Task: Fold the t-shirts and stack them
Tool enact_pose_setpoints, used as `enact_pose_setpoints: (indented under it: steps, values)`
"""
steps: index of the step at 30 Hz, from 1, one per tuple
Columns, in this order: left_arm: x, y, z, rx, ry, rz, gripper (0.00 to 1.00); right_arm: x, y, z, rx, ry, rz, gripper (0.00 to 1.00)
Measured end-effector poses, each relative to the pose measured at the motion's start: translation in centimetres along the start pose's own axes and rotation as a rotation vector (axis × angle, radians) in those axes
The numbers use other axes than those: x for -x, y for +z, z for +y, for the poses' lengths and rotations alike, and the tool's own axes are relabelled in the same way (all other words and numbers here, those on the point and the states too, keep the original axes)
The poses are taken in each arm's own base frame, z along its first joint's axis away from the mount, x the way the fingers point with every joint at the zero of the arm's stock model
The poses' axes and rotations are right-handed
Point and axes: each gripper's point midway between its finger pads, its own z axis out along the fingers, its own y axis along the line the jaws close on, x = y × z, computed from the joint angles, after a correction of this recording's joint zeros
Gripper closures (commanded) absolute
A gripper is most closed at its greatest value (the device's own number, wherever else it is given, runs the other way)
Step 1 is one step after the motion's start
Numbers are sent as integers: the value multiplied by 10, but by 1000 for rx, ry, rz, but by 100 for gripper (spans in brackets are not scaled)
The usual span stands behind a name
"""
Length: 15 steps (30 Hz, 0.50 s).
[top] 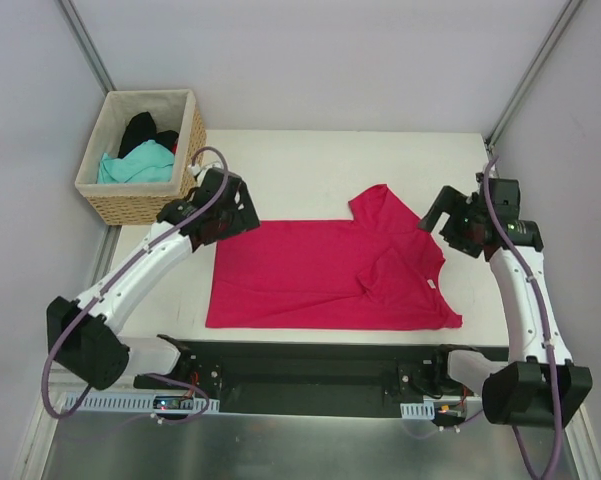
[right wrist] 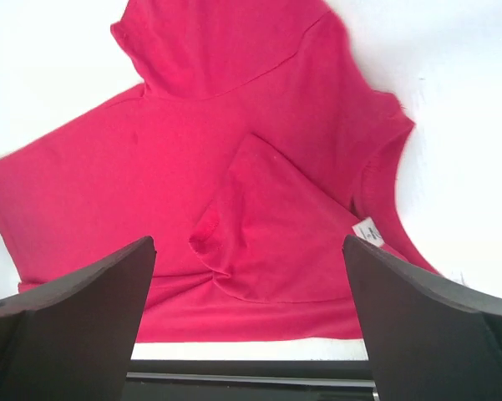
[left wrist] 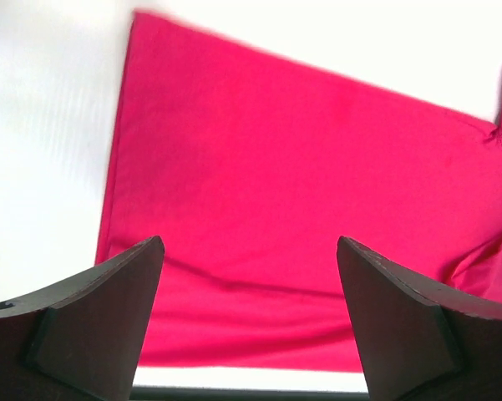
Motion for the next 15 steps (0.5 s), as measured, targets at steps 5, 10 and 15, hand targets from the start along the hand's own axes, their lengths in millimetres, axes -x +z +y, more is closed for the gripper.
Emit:
enact_pose_setpoints:
  steps: [5,10,15]
  values:
    - [26,36,-10,31,83,32,16,15,38,9,-15,-22,92,0]
    - [44,84,6,74,78,106,16,84,98,31,-20,-68,78,0]
    - [66,107,13,78,87,112,17,122,149,49,13,-108,58,0]
